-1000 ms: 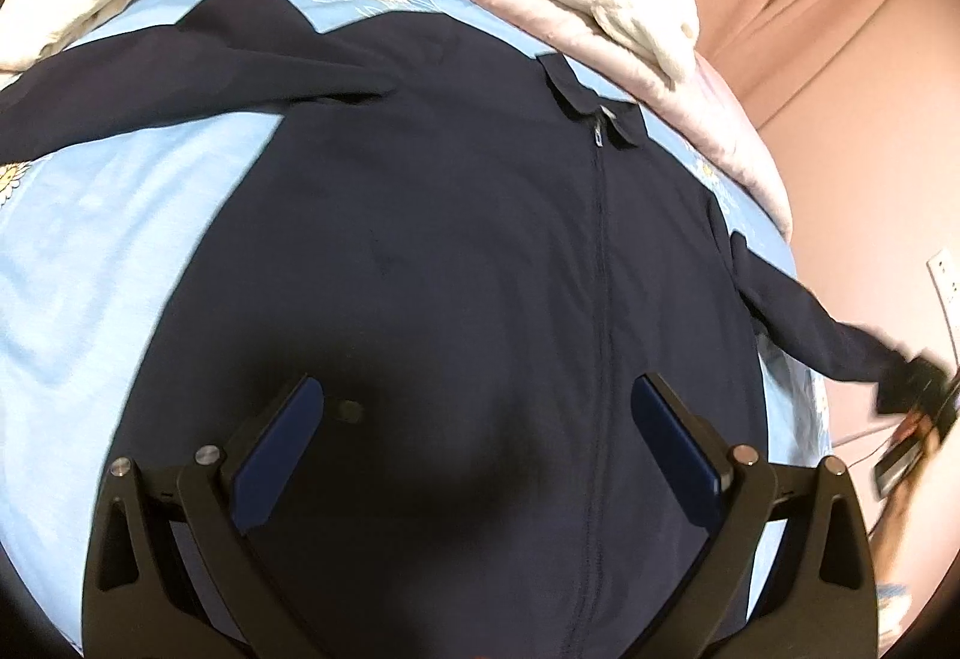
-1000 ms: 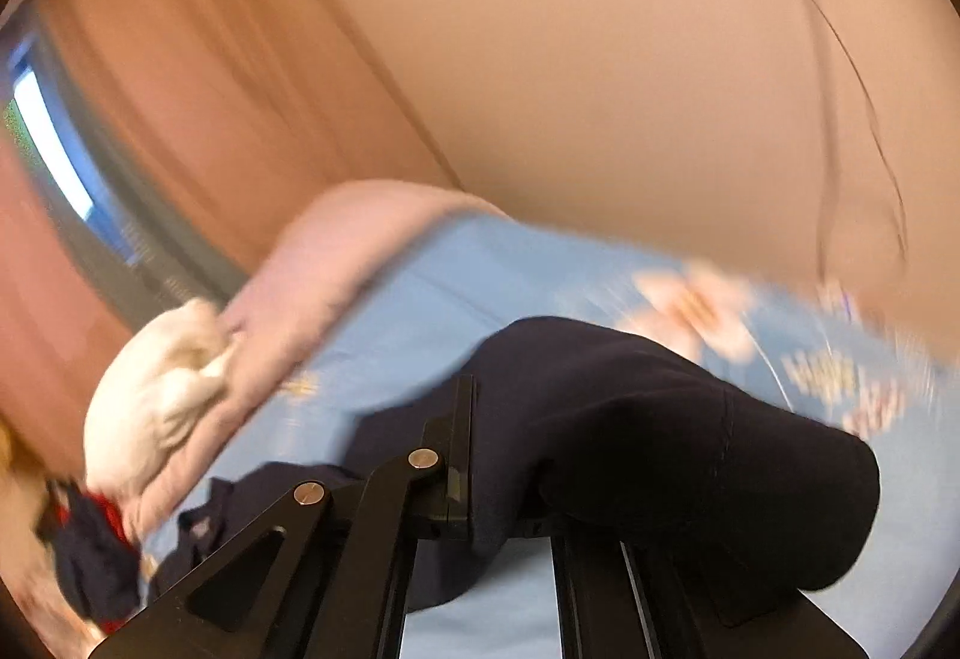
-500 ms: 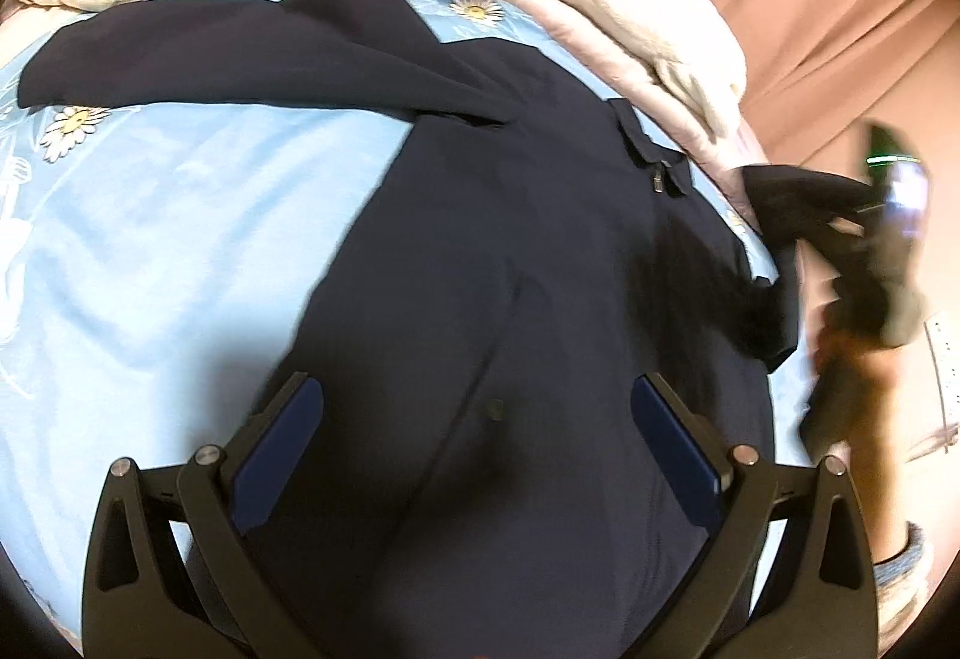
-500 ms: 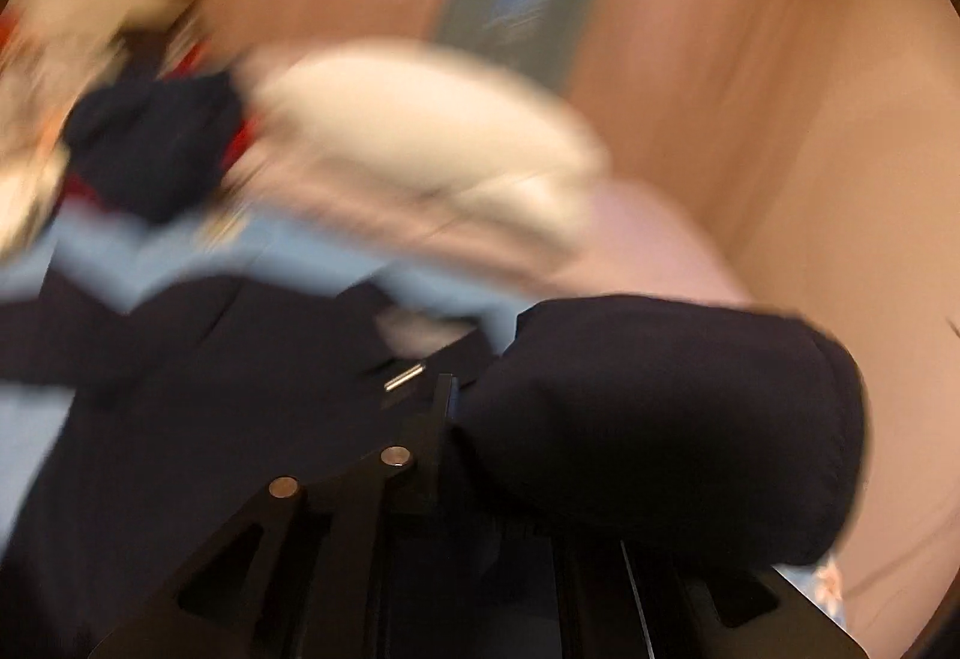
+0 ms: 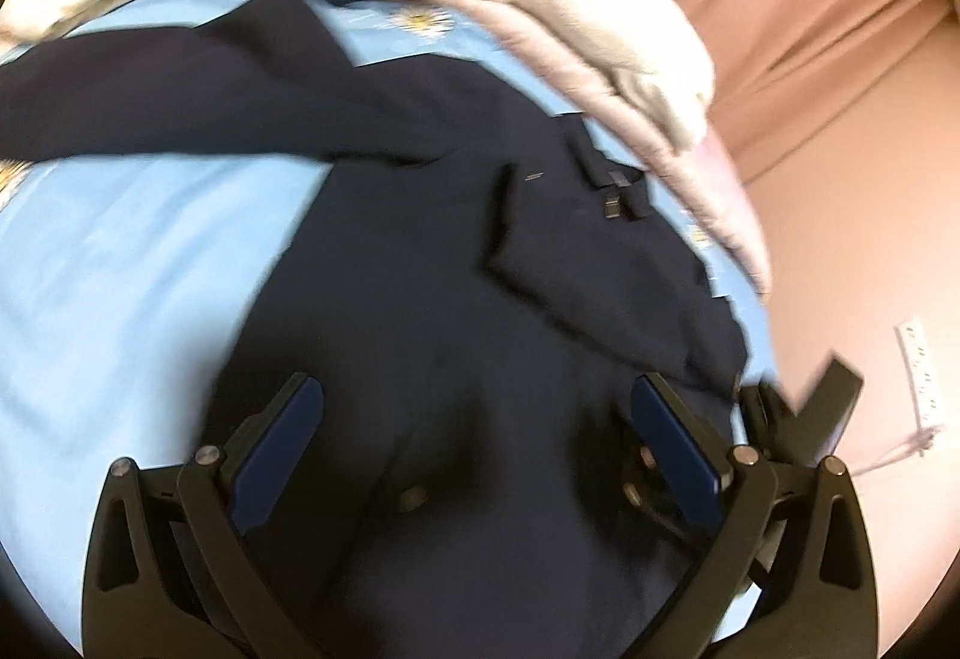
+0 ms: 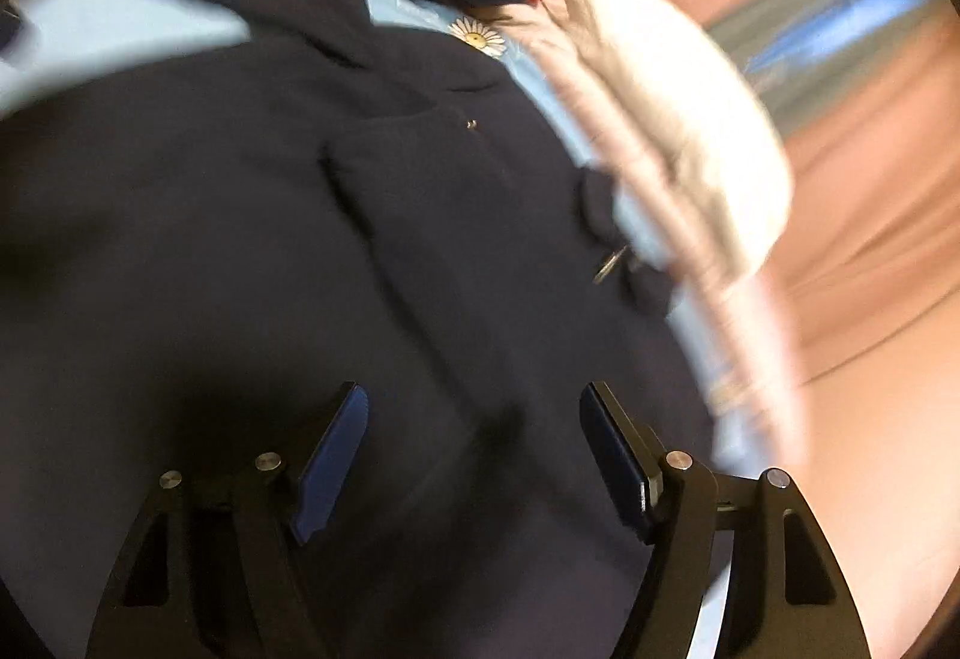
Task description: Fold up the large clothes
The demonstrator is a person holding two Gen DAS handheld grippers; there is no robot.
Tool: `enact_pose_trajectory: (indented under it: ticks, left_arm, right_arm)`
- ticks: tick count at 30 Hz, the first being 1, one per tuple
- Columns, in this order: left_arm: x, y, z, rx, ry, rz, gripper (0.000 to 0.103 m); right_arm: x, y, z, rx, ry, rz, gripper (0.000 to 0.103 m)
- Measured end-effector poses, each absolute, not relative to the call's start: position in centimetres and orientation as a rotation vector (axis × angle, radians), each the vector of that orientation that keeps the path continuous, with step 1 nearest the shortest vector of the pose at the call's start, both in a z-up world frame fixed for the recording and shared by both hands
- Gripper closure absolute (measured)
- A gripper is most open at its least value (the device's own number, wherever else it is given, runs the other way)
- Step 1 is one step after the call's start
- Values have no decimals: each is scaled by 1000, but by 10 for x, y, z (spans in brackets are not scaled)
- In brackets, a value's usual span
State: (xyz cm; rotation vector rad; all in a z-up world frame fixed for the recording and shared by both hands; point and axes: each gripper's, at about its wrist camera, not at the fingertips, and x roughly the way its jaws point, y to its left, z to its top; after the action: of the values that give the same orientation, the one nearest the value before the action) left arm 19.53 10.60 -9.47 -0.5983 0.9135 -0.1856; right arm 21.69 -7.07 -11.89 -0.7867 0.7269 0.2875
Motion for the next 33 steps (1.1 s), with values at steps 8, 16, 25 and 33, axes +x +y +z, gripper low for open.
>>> enact_pose_trajectory:
  ticks: [8,16,25,33]
  left_arm:
    - [284,28,-83,-598,912,-442,1]
    - [344,3,-139,-562,964,-350,21]
    - [354,20,-170,-622,1041,-309,23]
    - [263,165,-138,-813,829,-172,1]
  right_arm:
    - [230,-254,-86,112,830,262,31]
    - [228,-328,-102,519,708,178,50]
    - [231,-337,-134,521,832,60,67]
    - [187,-319,-113,532,777,195,37]
